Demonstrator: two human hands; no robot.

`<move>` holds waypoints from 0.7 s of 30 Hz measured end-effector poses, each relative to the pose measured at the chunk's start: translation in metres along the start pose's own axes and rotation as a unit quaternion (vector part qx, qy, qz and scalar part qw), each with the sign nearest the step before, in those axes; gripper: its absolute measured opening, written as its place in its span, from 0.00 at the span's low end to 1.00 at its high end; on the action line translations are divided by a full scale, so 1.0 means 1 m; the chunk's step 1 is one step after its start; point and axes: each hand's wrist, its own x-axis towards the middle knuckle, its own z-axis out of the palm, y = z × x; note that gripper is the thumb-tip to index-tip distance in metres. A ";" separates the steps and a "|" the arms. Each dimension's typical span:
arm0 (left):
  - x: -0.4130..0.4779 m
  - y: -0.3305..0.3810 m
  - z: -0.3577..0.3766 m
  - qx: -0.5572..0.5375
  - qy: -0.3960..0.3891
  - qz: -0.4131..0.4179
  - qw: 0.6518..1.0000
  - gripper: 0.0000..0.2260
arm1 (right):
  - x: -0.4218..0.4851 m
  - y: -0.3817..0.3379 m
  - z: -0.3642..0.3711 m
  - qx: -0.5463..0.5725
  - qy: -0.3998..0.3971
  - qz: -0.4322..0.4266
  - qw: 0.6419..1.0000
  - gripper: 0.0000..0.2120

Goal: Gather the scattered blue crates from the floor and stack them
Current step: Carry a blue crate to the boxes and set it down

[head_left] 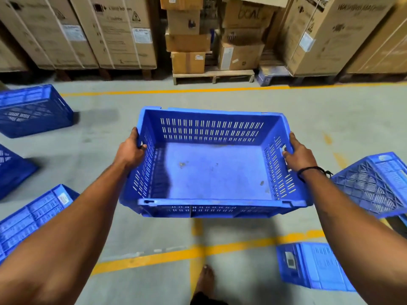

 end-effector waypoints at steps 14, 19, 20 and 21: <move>0.283 0.076 0.018 -0.009 -0.001 0.002 1.000 0.17 | 0.270 -0.102 -0.012 0.032 0.013 0.008 0.999 0.31; 0.400 0.108 0.018 0.021 0.006 0.012 1.000 0.22 | 0.362 -0.144 -0.015 0.033 0.022 0.010 0.999 0.31; 0.422 0.118 0.018 0.025 0.008 0.015 1.000 0.23 | 0.380 -0.150 -0.017 0.036 0.026 0.015 0.999 0.31; 0.442 0.127 0.019 0.030 0.008 0.018 0.999 0.24 | 0.399 -0.155 -0.018 0.040 0.028 0.021 0.999 0.31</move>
